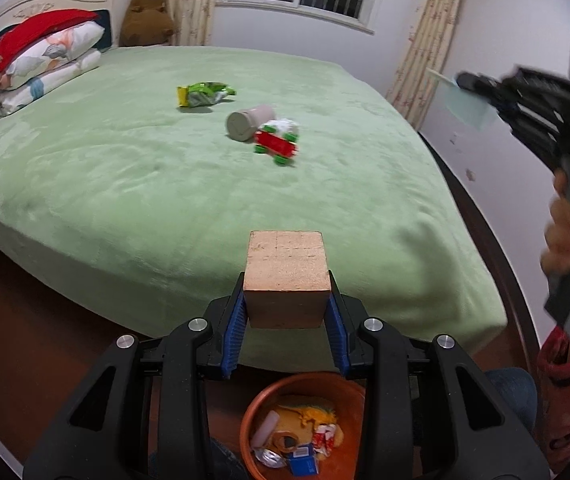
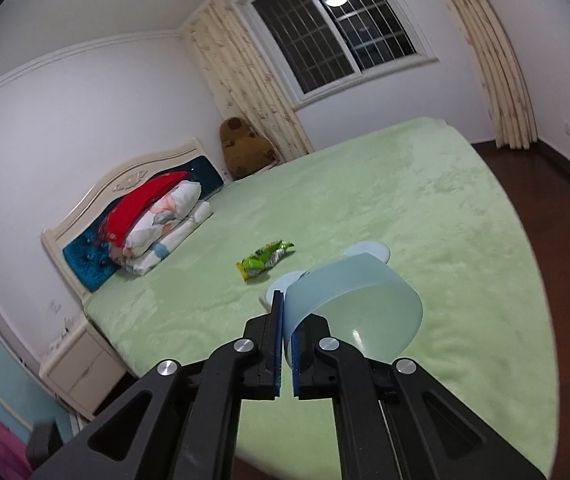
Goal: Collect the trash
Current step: 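Carry the block and blue cup over the orange bowl and open both grippers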
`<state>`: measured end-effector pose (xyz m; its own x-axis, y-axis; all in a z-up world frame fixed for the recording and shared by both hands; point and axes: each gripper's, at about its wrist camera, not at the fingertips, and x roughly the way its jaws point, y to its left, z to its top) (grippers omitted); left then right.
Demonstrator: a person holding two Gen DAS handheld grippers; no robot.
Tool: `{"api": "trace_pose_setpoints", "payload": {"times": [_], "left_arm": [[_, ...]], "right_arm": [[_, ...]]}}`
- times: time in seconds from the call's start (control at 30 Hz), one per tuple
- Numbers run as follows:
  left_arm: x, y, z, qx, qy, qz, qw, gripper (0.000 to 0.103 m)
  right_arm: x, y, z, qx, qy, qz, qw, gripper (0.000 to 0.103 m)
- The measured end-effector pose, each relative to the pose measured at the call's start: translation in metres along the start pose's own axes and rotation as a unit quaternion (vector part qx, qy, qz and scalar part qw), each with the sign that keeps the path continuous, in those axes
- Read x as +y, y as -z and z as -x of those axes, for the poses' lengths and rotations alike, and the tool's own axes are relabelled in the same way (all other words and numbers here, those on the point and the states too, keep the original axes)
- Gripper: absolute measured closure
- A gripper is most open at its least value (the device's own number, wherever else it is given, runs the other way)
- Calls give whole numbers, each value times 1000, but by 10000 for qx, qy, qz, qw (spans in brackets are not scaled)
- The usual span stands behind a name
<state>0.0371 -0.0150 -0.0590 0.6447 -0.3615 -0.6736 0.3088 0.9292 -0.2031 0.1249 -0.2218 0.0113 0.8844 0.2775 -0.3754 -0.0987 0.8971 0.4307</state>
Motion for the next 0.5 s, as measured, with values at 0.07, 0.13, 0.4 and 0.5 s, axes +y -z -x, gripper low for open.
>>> {"api": "trace_pose_setpoints", "payload": {"times": [0.07, 0.13, 0.4, 0.5], "left_arm": [[-6, 5, 4, 44, 123, -31, 9999, 68], [-11, 11, 5, 116, 219, -57, 9997, 68], [-30, 53, -10, 705, 378, -225, 9965, 68], [-33, 73, -22, 1021, 386, -216, 9938, 68]], "right_arm": [[-4, 20, 26, 52, 0, 65, 10000, 100], [-7, 40, 43, 203, -72, 77, 9997, 100], [-7, 113, 77, 1055, 84, 737, 9916, 100], [-4, 144, 77, 1517, 104, 958, 9837, 100]]}}
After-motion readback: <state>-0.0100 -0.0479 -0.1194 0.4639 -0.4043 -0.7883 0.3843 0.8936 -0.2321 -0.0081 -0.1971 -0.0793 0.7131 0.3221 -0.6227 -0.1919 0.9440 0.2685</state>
